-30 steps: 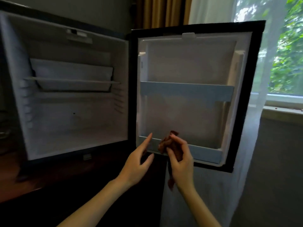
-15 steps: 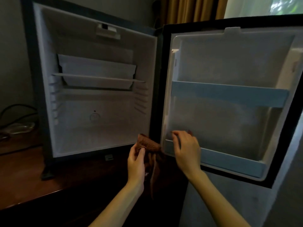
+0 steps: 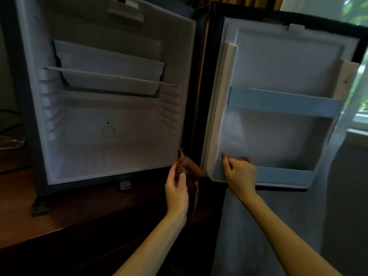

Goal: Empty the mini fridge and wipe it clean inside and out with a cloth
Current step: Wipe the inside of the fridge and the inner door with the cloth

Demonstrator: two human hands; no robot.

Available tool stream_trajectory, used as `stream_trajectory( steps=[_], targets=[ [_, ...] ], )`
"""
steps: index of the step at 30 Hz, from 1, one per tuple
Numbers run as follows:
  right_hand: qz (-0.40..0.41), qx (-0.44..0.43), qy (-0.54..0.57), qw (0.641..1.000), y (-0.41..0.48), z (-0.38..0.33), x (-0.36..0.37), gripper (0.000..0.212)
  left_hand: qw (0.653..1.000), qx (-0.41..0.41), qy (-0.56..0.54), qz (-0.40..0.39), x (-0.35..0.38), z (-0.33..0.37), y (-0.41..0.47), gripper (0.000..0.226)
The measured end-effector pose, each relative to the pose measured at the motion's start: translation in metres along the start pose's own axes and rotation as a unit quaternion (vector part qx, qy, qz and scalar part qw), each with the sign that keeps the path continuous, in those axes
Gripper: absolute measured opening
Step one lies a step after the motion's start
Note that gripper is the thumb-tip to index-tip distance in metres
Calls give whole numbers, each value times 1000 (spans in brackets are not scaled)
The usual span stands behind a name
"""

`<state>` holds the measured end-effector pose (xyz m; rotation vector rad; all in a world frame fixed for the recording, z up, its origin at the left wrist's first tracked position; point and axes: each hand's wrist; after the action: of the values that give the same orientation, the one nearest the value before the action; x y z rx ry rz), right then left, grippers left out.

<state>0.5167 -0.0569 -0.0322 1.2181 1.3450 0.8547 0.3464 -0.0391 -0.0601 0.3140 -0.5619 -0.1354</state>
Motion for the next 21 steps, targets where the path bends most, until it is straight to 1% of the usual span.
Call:
stream_trajectory(
  steps=[3,7,8,10,12,13,17,19,21],
  targets=[
    [6,13,19,1000,2,11,11,53,996,92,12,3,28,9,16,39],
    [-4,25,33,999,3,18,21,54,985,159,2,62,64,27,47,37],
    [-2,26,36,999,3,18,22,53,981,184,12,59,71,30,56,37],
    [12,21,40,999,4,18,22,51,972,229,46,23,79,30,72,39],
    [19,13,45,999,4,18,23,50,973,224,57,-6,80,22,79,37],
    [21,11,46,999,3,18,24,50,975,213,61,-8,76,14,78,37],
    [29,19,43,998,3,18,26,51,987,133,85,16,53,-29,49,37],
    [26,18,47,998,3,16,24,51,989,108,95,34,45,-45,38,38],
    [19,20,48,998,4,14,23,52,990,95,98,33,42,-53,29,41]
  ],
)
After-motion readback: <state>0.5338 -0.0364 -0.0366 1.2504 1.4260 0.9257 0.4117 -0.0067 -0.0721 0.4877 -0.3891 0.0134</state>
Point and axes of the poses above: each hand's wrist, its own y-axis towards the middle knuckle, its own x-axis out of the palm, z = x × y, and after that the axes turned 7 degrees about x, right-handed
